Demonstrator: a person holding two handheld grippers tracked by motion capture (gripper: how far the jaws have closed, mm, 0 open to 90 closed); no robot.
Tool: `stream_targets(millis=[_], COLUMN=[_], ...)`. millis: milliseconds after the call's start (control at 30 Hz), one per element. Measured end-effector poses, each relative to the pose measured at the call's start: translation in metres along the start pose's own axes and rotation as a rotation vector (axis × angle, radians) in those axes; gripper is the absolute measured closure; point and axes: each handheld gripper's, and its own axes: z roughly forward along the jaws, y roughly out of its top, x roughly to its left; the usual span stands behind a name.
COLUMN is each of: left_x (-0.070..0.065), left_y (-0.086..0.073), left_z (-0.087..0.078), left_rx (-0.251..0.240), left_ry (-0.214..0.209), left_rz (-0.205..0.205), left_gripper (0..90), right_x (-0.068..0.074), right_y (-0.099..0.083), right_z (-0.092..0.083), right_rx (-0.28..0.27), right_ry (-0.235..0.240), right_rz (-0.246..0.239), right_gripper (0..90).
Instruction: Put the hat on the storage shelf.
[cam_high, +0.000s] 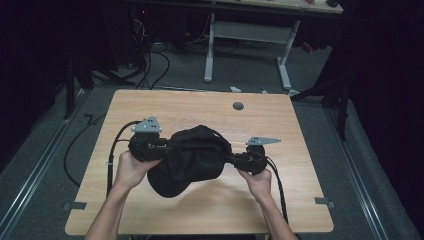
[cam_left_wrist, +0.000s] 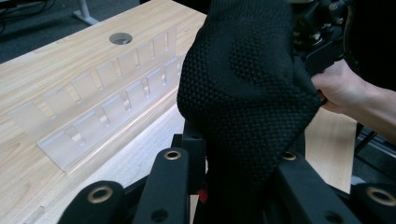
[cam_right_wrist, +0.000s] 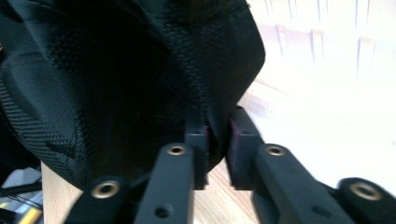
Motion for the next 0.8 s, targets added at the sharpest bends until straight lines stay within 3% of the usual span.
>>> stream_targets(millis=[33,367,567,800], left_x=[0.0,-0.001,-0.003,-0.007], left_y=[0.0,-0.008,-0.011,-0.019], left_z=[-0.002,-0.001,-0.001,0.002], left_rx=[0.006,0.077,0.12,0.177], left_ry=[-0.003,0.03,0.043,0.028], left_rz=[-0.001,0.031,0.047,0.06], left_gripper=[74.1,70.3,70.1,70.6], right_x=[0.003,0.011,0.021,0.033], right_y=[0.006,0.033,0.054,0.073], right_z=[-0.005,-0.02,-0.025,-0.032], right_rx=[-0.004,-0.018,-0.02,-0.009], right_ry=[-0.011,-0.053,-0.09,-0.13], right_rz=[-0.03,-0.099,-0.169,-0.232], right_gripper=[84.2,84.7,84.6,84.6])
